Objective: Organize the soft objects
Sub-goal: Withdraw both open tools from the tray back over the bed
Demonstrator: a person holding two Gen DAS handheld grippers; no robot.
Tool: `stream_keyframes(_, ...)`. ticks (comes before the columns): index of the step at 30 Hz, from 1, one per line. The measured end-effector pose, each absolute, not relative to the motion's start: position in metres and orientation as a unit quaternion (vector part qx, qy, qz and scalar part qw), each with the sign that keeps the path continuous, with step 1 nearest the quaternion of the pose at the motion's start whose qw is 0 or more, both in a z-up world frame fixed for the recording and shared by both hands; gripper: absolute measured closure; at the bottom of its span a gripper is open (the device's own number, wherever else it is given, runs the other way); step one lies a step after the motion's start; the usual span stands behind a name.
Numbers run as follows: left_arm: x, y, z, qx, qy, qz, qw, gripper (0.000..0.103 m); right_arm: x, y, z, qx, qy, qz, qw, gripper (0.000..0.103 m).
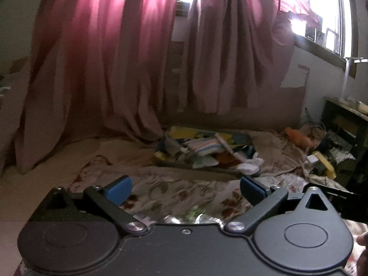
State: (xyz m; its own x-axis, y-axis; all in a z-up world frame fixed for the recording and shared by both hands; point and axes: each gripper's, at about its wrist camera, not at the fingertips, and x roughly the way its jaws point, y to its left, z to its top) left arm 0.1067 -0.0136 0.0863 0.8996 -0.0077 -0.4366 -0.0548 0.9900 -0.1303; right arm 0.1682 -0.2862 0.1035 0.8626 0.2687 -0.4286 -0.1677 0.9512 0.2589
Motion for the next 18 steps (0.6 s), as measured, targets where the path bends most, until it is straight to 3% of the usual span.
stream_keyframes(18,0.051,0.016,0.011,-0.051,0.274,0.055,0.959,0.002,0.131,-0.232,0.035,0.022,0.304,0.055,0.951,0.0)
